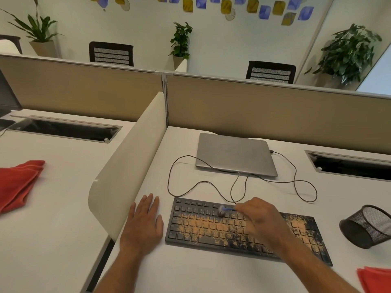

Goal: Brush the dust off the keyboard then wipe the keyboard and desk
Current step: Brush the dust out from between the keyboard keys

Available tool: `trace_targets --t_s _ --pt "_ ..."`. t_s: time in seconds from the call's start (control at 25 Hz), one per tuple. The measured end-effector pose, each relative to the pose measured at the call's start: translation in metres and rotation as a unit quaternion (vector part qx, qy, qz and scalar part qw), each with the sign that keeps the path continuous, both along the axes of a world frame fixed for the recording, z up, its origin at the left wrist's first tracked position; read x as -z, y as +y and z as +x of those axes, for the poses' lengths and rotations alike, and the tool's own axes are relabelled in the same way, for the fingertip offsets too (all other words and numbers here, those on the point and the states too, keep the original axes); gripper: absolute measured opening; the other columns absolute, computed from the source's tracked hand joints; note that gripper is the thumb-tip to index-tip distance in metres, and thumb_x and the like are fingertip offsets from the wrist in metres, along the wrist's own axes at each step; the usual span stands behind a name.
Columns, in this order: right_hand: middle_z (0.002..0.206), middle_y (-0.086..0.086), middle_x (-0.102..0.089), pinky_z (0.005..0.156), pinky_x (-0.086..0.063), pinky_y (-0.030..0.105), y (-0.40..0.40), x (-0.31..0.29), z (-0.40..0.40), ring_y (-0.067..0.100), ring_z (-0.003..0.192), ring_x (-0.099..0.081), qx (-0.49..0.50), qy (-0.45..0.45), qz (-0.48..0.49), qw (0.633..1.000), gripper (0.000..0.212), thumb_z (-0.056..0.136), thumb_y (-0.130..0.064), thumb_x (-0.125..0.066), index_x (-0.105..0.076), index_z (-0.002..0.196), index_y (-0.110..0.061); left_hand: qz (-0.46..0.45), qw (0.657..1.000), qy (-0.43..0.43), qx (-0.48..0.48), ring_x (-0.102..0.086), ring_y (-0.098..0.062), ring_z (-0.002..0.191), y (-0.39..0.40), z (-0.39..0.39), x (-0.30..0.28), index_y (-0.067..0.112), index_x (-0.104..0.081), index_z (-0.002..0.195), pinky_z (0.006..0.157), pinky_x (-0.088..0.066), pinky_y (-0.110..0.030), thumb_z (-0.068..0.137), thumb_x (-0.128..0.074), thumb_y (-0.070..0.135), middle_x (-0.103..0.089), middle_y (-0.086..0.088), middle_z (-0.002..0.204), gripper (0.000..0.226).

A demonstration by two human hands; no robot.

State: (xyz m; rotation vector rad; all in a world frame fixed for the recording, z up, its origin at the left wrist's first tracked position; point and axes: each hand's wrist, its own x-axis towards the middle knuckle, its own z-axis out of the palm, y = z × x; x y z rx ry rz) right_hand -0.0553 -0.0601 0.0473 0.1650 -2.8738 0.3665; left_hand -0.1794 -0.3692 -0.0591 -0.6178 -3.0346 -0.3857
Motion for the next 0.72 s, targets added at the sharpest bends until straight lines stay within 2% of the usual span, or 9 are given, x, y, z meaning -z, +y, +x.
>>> trace_targets --t_s 0.24,0.4,0.48,0.6,0.72 --pt "0.069 -0.01 -0.064 0.047 -0.042 0.018 -0.002 0.009 0.012 0.007 0.062 -0.051 -0.035 -0.011 0.036 0.999 0.049 0.054 0.007 -0.077 -0.072 0.094 -0.02 0.002 1.0 0.004 -0.001 -0.004 -0.015 0.154 0.0 0.0 0.002 0.019 -0.017 0.16 0.124 0.006 -0.037 0.086 -0.001 0.05 -0.011 0.0 0.167 0.081" --pt "0.07 -0.01 -0.066 0.049 -0.049 0.022 0.006 0.003 0.012 0.008 0.063 -0.054 -0.006 0.006 0.013 1.0 0.045 0.058 0.006 -0.079 -0.072 0.094 -0.02 0.007 1.0 0.008 0.001 -0.008 -0.017 0.154 -0.001 -0.001 0.005 0.017 -0.022 0.159 0.125 0.001 -0.041 0.089 -0.006 0.051 -0.017 -0.003 0.166 0.079" --pt "0.071 -0.008 -0.067 0.051 -0.05 0.021 0.008 0.001 0.008 0.01 0.064 -0.056 0.011 0.011 0.012 1.0 0.045 0.059 0.006 -0.079 -0.072 0.096 -0.018 0.005 1.0 0.007 0.005 -0.005 -0.016 0.154 -0.002 -0.002 0.006 0.018 -0.02 0.159 0.125 0.003 -0.04 0.089 -0.005 0.053 -0.014 -0.002 0.167 0.08" --pt "0.069 -0.009 -0.065 0.047 -0.042 0.017 0.004 0.007 0.012 0.008 0.061 -0.052 -0.009 0.002 0.044 0.999 0.049 0.052 0.008 -0.078 -0.073 0.094 -0.018 0.008 1.0 0.004 0.014 -0.001 -0.014 0.154 -0.003 -0.003 0.008 0.018 -0.02 0.159 0.124 0.009 -0.036 0.091 -0.005 0.054 -0.013 0.0 0.167 0.079" --pt "0.068 -0.01 -0.063 0.047 -0.045 0.02 0.005 0.011 0.019 0.008 0.062 -0.051 -0.027 -0.012 0.037 0.999 0.051 0.053 0.007 -0.077 -0.072 0.096 -0.021 0.012 0.999 0.008 0.03 0.0 -0.011 0.153 -0.004 -0.003 0.01 0.019 -0.021 0.158 0.121 0.014 -0.03 0.094 -0.006 0.052 -0.013 0.003 0.166 0.074"
